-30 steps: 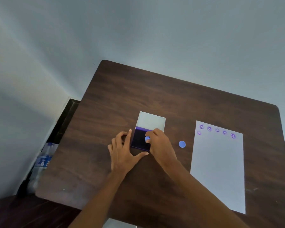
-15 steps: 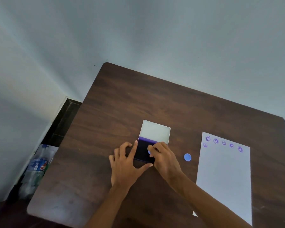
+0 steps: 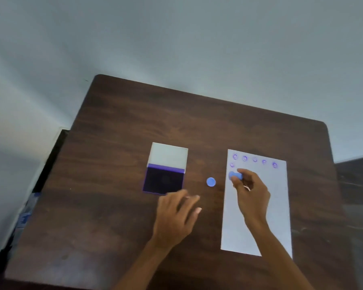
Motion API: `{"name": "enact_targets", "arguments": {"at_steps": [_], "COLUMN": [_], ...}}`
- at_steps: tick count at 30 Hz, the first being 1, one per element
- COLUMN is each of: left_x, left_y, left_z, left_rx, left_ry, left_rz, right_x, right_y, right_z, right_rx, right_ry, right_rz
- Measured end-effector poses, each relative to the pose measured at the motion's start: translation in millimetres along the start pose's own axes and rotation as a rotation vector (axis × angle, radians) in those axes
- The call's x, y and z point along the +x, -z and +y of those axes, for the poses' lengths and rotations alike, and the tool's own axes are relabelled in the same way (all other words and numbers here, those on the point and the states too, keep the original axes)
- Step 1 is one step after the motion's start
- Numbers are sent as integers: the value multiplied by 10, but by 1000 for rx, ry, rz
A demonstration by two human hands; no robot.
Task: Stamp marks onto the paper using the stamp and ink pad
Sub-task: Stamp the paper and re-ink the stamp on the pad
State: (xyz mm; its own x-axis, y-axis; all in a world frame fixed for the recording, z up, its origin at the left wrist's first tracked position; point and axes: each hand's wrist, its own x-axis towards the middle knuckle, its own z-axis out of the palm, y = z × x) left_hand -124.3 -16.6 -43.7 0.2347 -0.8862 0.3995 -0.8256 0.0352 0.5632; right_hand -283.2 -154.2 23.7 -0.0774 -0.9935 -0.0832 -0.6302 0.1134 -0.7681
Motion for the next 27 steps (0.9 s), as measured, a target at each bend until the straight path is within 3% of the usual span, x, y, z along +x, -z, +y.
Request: {"name": "enact_targets", "arguments": {"at_steps": [4,9,13,19,27], "left_x": [143,128,114,91,118], "left_y": [-540,-900,-956,-992,-982], "left_z": [473,549,531,526,546], "left_rx": [-166,-68,32,6,-29], "left_ry": [-167,-173,-172,-150,-142], "left_rz": [-176,-259,-260,-240,-243], "right_x": [339,663,797,888,889], "right_y": [263,314,205,18,-52], "right_z": [175,336,364,432,432], "right_rx": [-83,-216,-293,-343,-340], "right_ry": [43,236,384,463,512], "right_rz": [45,-2,-115,-243,-256]}}
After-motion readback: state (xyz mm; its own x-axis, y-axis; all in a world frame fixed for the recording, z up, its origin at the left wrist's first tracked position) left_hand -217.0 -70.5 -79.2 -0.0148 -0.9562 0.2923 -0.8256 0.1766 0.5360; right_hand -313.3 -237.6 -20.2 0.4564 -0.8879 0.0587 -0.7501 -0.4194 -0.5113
